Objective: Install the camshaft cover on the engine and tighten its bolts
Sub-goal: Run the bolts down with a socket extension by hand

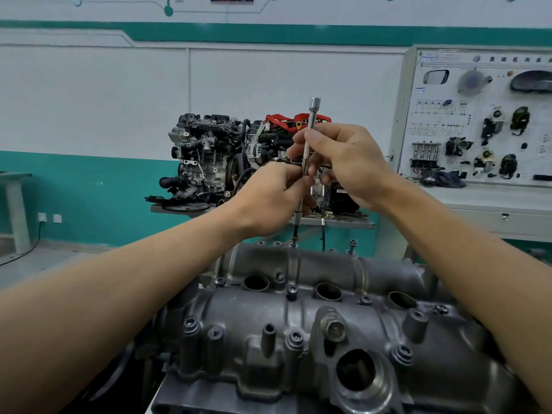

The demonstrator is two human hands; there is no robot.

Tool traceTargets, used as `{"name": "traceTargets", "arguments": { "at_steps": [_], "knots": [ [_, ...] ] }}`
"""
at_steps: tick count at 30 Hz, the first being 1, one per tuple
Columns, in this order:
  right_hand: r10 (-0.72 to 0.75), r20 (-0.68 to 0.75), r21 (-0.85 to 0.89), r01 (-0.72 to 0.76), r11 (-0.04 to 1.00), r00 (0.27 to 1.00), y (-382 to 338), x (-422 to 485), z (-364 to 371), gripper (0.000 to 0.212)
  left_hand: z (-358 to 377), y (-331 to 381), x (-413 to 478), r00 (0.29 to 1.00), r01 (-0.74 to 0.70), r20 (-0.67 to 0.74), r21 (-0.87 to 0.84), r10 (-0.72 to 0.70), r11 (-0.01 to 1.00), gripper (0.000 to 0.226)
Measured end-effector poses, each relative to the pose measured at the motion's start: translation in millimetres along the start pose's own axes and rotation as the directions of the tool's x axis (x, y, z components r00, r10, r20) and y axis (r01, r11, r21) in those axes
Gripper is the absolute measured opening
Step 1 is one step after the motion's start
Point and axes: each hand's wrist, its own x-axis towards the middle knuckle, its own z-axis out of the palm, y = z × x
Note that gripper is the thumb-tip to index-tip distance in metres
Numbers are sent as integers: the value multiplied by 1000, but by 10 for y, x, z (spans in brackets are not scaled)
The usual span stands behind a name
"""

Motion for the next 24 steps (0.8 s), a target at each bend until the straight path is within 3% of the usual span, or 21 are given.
{"name": "traceTargets", "arguments": {
  "at_steps": [3, 8, 16, 24],
  "knots": [
    [-17, -27, -12, 16, 1000, 999, -2, -6, 10, 20, -3, 15, -3, 1000, -7, -12, 6, 7, 1000, 31],
    [-11, -181, -21, 7, 1000, 983, 38, 5, 28, 24, -31, -4, -5, 984, -57, -172, -7, 55, 998, 23],
    [37, -33, 39, -36, 999, 999, -8, -8, -12, 24, -10, -6, -8, 999, -10, -40, -32, 8, 999, 26],
    [-19, -170, -15, 17, 1000, 985, 19, 0, 2, 21, -35, -51, 2, 986, -36, -161, 8, 37, 999, 23]
  ]
}}
